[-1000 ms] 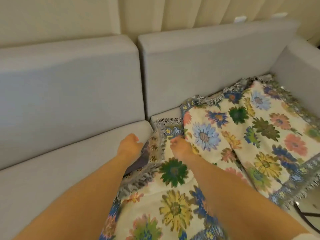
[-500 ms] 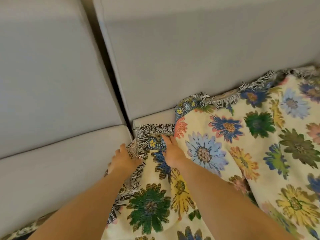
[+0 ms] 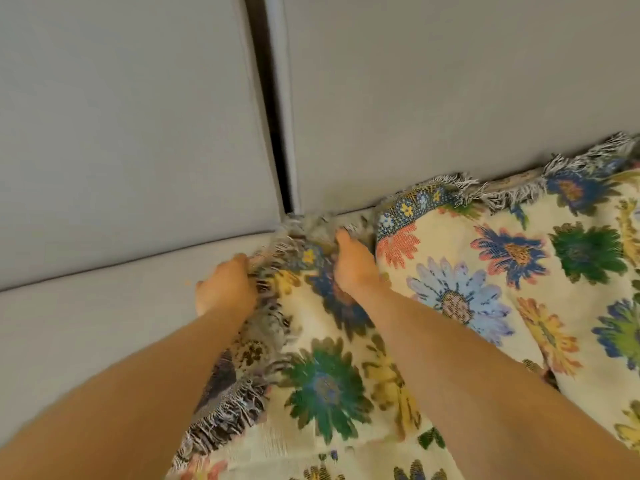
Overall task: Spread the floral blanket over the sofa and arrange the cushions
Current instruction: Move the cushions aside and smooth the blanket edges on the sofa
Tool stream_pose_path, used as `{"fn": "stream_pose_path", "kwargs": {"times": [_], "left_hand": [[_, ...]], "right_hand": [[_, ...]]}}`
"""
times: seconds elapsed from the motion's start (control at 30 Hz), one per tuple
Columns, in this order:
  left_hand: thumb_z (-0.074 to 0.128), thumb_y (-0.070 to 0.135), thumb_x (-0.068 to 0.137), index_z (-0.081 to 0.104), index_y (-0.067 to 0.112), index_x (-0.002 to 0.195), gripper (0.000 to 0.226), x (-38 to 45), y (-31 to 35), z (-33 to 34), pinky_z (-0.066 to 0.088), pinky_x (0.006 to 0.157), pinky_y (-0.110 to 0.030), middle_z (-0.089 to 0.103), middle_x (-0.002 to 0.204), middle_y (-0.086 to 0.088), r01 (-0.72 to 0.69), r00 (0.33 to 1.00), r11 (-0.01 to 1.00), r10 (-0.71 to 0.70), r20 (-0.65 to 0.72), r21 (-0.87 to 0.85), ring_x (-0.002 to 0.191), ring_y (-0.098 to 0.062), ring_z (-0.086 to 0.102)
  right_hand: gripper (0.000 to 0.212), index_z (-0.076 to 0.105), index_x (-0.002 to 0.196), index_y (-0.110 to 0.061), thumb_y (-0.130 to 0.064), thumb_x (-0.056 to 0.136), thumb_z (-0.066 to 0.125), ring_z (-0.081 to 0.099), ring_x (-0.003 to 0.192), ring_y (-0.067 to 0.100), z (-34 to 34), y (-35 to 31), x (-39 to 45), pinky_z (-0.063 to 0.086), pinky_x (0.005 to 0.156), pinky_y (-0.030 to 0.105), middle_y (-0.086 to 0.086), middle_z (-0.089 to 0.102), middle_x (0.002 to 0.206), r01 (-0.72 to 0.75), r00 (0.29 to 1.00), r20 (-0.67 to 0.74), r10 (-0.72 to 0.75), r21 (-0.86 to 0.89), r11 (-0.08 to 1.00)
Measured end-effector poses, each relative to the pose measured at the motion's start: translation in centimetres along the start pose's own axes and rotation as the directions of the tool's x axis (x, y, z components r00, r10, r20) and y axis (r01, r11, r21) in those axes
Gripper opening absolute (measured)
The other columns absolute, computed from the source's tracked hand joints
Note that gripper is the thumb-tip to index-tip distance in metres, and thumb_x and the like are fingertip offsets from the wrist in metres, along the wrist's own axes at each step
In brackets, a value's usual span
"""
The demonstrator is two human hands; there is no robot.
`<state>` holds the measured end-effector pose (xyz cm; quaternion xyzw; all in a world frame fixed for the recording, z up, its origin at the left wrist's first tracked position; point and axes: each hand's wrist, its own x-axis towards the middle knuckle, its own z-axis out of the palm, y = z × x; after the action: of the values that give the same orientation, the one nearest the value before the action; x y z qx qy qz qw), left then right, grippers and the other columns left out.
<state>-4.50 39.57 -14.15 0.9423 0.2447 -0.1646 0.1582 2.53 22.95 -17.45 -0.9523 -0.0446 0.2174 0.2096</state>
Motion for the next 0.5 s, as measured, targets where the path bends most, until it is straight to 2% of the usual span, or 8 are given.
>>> {"fn": "stream_pose_path", "kwargs": {"times": [0.07, 0.13, 0.2, 0.27, 0.37, 0.4, 0.43, 0.5], "left_hand": [[0.042, 0.009, 0.092, 0.054, 0.005, 0.112, 0.024, 1.0, -3.3, -1.9, 0.048, 0.09, -0.047, 0.064, 0.108, -0.022, 0.092, 0.994, 0.995, -0.094, -0.055, -0.046, 0.101, -0.04, 0.06], [0.046, 0.009, 0.092, 0.053, 0.001, 0.115, 0.025, 1.8, -6.4, -3.8, 0.048, 0.086, -0.049, 0.061, 0.111, -0.028, 0.147, 0.985, 0.988, -0.15, -0.088, -0.046, 0.103, -0.045, 0.058], [0.046, 0.009, 0.093, 0.052, -0.002, 0.111, 0.022, 2.3, -8.5, -5.2, 0.047, 0.08, -0.049, 0.059, 0.11, -0.032, 0.189, 0.976, 0.982, -0.19, -0.109, -0.025, 0.102, -0.048, 0.057], [0.044, 0.008, 0.093, 0.05, -0.002, 0.11, 0.02, 2.7, -9.6, -5.8, 0.045, 0.075, -0.046, 0.057, 0.112, -0.031, 0.222, 0.968, 0.975, -0.221, -0.123, -0.007, 0.104, -0.048, 0.056], [0.047, 0.013, 0.093, 0.038, 0.007, 0.131, 0.039, 2.7, -8.9, -5.3, 0.04, 0.092, -0.054, 0.043, 0.131, -0.027, 0.24, 0.963, 0.971, -0.237, -0.129, 0.007, 0.121, -0.045, 0.043], [0.052, 0.016, 0.092, 0.035, 0.011, 0.136, 0.048, 2.1, -8.2, -4.8, 0.036, 0.098, -0.055, 0.038, 0.136, -0.025, 0.225, 0.966, 0.974, -0.22, -0.136, 0.021, 0.125, -0.044, 0.039], [0.057, 0.019, 0.089, 0.034, 0.013, 0.137, 0.053, 1.2, -7.5, -4.2, 0.034, 0.102, -0.055, 0.036, 0.138, -0.023, 0.175, 0.972, 0.983, -0.164, -0.17, 0.051, 0.126, -0.042, 0.037], [0.057, 0.02, 0.088, 0.038, 0.014, 0.135, 0.051, -0.9, -6.0, -2.6, 0.032, 0.105, -0.051, 0.038, 0.136, -0.017, -0.029, 0.973, 0.98, 0.072, -0.217, 0.198, 0.126, -0.037, 0.038]], "right_hand": [[0.03, 0.044, 0.124, -0.005, -0.001, 0.094, 0.042, 0.056, 0.098, 0.032, -0.2, -3.8, 0.7, 0.043, 0.075, 0.039, 0.016, 0.055, 0.11, 0.121, 0.992, -0.045, -0.116, 0.13, 0.984], [0.031, 0.044, 0.128, -0.007, -0.007, 0.097, 0.041, 0.053, 0.104, 0.032, -0.6, -7.1, 1.3, 0.039, 0.076, 0.035, 0.015, 0.051, 0.121, 0.212, 0.976, 0.004, -0.217, 0.211, 0.954], [0.047, 0.035, 0.141, -0.014, -0.005, 0.096, 0.044, 0.051, 0.117, 0.029, -0.8, -9.4, 1.3, 0.043, 0.09, 0.038, 0.013, 0.04, 0.144, 0.285, 0.945, 0.084, -0.315, 0.256, 0.924], [0.063, 0.021, 0.149, -0.021, -0.002, 0.095, 0.046, 0.054, 0.114, 0.024, -0.5, -10.3, 0.7, 0.046, 0.092, 0.036, 0.009, 0.026, 0.155, 0.301, 0.922, 0.158, -0.352, 0.278, 0.912], [0.07, 0.017, 0.149, -0.03, -0.003, 0.094, 0.049, 0.058, 0.084, 0.013, 0.1, -8.8, 0.0, 0.049, 0.072, 0.027, 0.008, 0.025, 0.156, 0.233, 0.941, 0.169, -0.294, 0.308, 0.922], [0.069, 0.017, 0.148, -0.032, -0.003, 0.094, 0.049, 0.056, 0.08, 0.011, 0.3, -7.8, -0.2, 0.048, 0.071, 0.024, 0.007, 0.024, 0.156, 0.192, 0.955, 0.161, -0.249, 0.306, 0.932], [0.069, 0.018, 0.148, -0.032, -0.004, 0.094, 0.049, 0.056, 0.082, 0.013, 0.5, -6.6, -0.3, 0.048, 0.074, 0.025, 0.007, 0.025, 0.156, 0.146, 0.97, 0.145, -0.194, 0.29, 0.946], [0.065, 0.019, 0.148, -0.032, -0.007, 0.094, 0.048, 0.058, 0.086, 0.02, 0.8, -4.0, -0.8, 0.047, 0.076, 0.033, 0.008, 0.027, 0.155, 0.055, 0.99, 0.111, -0.083, 0.231, 0.971]]}}
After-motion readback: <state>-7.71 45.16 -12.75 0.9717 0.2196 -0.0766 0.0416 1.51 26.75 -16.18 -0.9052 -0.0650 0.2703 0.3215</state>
